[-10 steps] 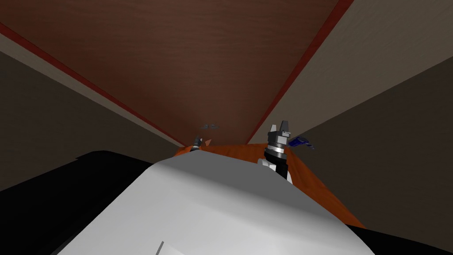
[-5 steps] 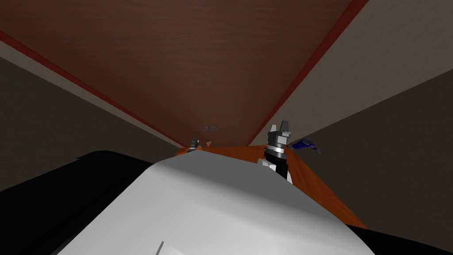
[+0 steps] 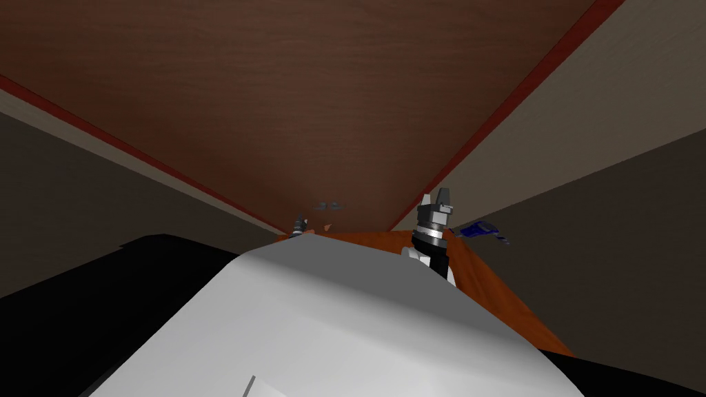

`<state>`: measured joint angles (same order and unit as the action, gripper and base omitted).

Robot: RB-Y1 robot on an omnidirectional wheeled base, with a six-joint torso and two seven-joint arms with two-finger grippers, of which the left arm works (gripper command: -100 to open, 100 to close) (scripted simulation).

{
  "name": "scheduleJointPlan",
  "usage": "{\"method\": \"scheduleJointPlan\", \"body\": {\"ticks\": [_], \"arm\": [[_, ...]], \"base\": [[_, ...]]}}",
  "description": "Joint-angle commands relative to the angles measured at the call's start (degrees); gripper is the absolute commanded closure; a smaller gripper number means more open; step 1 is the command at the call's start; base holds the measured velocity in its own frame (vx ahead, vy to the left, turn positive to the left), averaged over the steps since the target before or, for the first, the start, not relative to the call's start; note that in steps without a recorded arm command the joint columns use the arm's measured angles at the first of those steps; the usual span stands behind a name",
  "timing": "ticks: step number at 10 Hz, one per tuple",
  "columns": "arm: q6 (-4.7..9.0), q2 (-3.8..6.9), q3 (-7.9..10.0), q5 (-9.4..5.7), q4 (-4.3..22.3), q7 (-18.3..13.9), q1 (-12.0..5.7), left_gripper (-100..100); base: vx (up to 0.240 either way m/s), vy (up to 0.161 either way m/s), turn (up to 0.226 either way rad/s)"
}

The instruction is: Pull the door open

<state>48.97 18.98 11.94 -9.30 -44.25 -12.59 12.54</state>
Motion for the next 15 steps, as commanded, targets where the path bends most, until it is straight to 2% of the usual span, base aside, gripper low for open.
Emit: {"method": "scheduleJointPlan", "body": {"ticks": [1, 3, 4, 5, 10, 11, 13, 15], "arm": [[0.13, -0.81, -0.72, 0.33, 0.0, 0.18, -1.36, -100], [0.39, -2.44, -2.56, 1.18, -0.84, 0.27, -3.48, -100], [0.46, -1.89, -2.01, 0.93, -0.66, 0.1, -2.67, -100], [0.46, -1.89, -2.01, 0.93, -0.66, 0.1, -2.67, 100], [0.46, -1.89, -2.01, 0.93, -0.66, 0.1, -2.67, 100], [0.49, -0.86, -1.2, 0.55, 0.0, -0.22, -1.08, 100], [0.49, -0.86, -1.2, 0.55, 0.0, -0.22, -1.08, 100], [0.77, -0.16, -0.97, 0.46, 0.2, -0.62, -0.19, 100]], "base": [[0.166, 0.074, -0.127], [0.213, -0.057, -0.205], [0.11, -0.055, -0.029], [-0.016, 0.01, 0.031], [-0.02, 0.006, -0.008], [-0.128, 0.055, 0.071], [-0.12, 0.023, 0.024], [-0.1, -0.033, 0.004]]}}
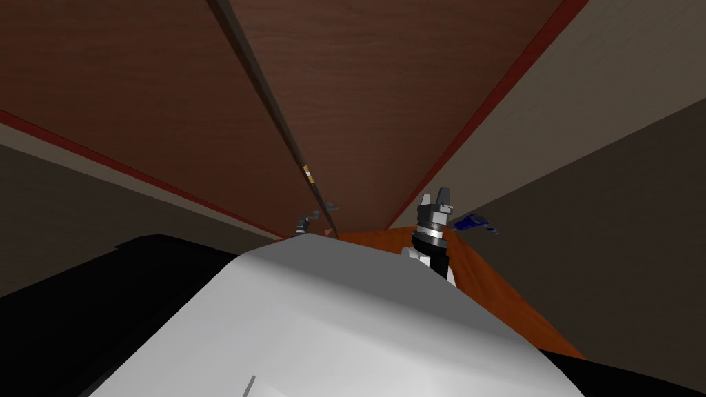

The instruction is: Pull the door open

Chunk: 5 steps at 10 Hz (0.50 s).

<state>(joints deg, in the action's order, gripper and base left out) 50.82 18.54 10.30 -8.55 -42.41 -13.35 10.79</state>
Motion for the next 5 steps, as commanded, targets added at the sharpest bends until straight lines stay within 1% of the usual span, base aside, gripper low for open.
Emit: {"method": "scheduleJointPlan", "body": {"ticks": [1, 2, 3, 4, 5], "arm": [[-1.08, 0.28, 0.67, -0.29, -1.64, 0.14, 1.56, 100], [-0.32, 1.13, 0.27, -0.06, -1.66, -0.75, 2.64, 100], [0.06, 1.37, -0.1, 0.13, -1.77, -1.16, 2.94, 100], [0.89, 1.7, -1.11, 0.66, -2.11, -2.02, 3.36, 100], [1.74, 1.86, -2.33, 1.28, -2.57, -2.89, 3.57, 100]], "base": [[-0.082, -0.015, 0.007], [-0.148, -0.016, -0.093], [-0.198, -0.028, -0.107], [-0.22, -0.001, -0.137], [-0.227, 0.003, -0.258]]}}
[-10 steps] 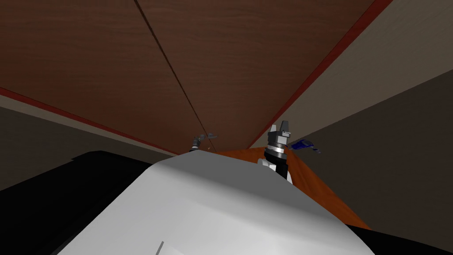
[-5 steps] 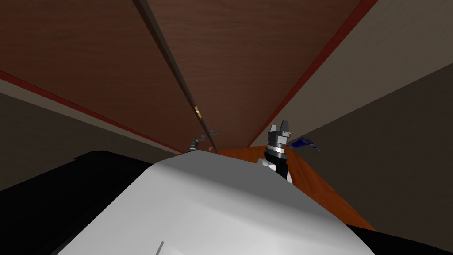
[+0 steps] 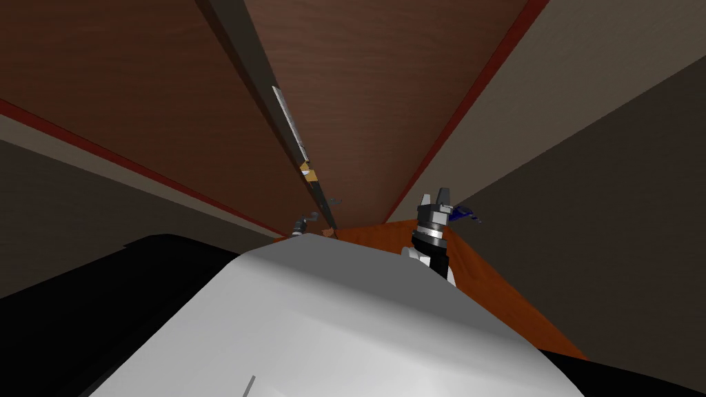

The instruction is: Pull the door open

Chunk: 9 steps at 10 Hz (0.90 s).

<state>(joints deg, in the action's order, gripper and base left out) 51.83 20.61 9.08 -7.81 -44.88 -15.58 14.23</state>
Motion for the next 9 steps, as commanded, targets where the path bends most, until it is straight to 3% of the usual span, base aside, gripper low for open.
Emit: {"method": "scheduleJointPlan", "body": {"ticks": [1, 5, 6, 7, 9], "arm": [[1.14, -0.16, -1.74, 0.87, -0.34, -1.06, 0.18, 100], [2.59, -0.19, -4.1, 2.06, -1.27, -2.46, 0.15, 100], [2.04, 0.27, -3.01, 1.55, -0.95, -2.05, 0.39, 100], [3.7, 0.8, -3.78, 1.96, -0.67, -2.94, 1.21, 100], [5.11, 1.2, -4.44, 2.33, -0.44, -3.62, 1.91, 100]], "base": [[-0.159, 0.03, -0.132], [-0.083, 0.044, -0.075], [-0.029, 0.03, -0.01], [-0.103, 0.029, -0.155], [-0.2, 0.039, -0.163]]}}
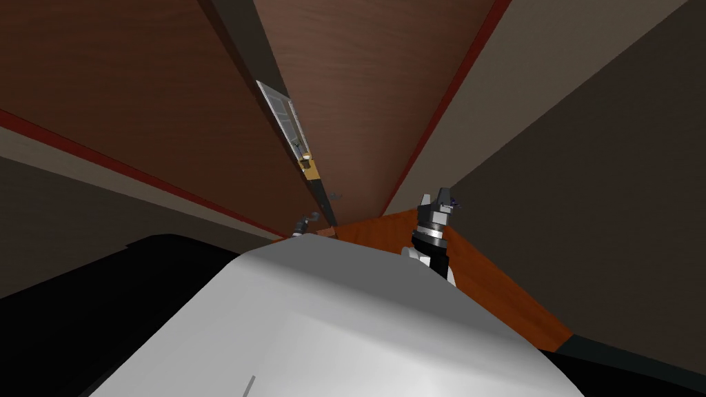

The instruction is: Pull the door open

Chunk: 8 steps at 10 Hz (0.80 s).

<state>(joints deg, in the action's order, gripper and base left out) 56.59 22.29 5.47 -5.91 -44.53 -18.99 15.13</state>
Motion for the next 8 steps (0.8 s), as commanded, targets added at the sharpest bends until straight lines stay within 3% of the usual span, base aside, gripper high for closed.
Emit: {"method": "scheduleJointPlan", "body": {"ticks": [1, 3, 8], "arm": [[1.41, -0.19, -1.33, 0.69, -0.62, -0.71, 1.53, 100], [3.55, 0.42, -2.33, 1.24, -0.27, -1.74, 2.59, 100], [6.72, 1.32, -3.82, 2.06, 0.25, -3.26, 4.17, 100]], "base": [[-0.196, 0.044, -0.141], [-0.193, 0.047, -0.15], [-0.147, 0.028, -0.098]]}}
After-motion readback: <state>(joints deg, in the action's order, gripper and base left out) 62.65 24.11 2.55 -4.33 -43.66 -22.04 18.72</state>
